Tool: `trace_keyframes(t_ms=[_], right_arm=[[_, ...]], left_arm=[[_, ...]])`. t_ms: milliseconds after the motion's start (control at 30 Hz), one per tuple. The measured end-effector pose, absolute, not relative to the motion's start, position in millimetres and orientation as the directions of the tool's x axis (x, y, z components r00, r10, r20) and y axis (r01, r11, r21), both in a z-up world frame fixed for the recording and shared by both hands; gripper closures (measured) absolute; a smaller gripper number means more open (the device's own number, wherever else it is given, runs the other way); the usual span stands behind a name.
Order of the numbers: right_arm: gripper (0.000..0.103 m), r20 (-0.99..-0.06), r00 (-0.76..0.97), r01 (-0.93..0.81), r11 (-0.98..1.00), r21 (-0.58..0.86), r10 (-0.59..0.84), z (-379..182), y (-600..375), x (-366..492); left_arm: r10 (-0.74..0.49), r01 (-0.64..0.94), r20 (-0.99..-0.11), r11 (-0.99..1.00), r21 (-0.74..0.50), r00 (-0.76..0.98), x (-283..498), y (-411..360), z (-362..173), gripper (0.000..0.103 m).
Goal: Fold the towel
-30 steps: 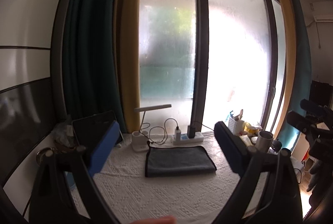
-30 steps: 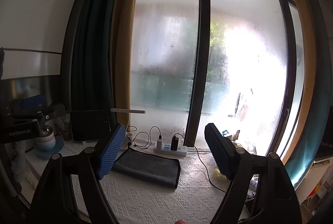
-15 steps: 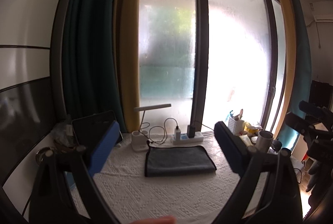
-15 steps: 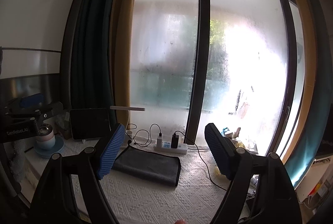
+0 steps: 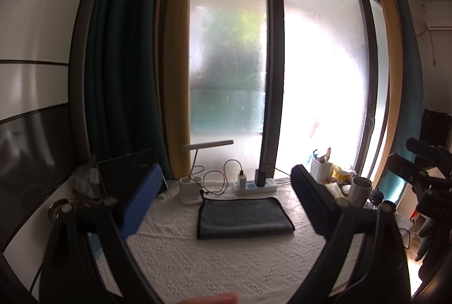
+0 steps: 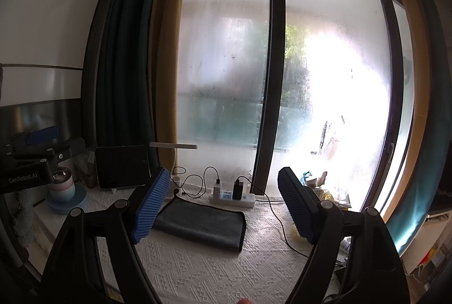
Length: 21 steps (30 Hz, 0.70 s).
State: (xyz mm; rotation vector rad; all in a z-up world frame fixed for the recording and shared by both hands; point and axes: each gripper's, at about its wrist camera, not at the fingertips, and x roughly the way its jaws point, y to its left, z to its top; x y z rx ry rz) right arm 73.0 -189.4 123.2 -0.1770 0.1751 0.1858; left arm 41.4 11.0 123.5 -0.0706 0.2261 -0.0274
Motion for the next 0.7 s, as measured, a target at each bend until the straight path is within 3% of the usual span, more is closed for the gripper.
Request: trace_keyframes(t_ms=[700], right_arm=[[0.021,-0.199,0.965,-0.202,0.967,-0.153,0.17,117.4,-188.3,73.3]], left_arm=[[-0.025,0.009,-0.225,0.997,-0.073,0.974,42.6,11.8,121.1,0.01]])
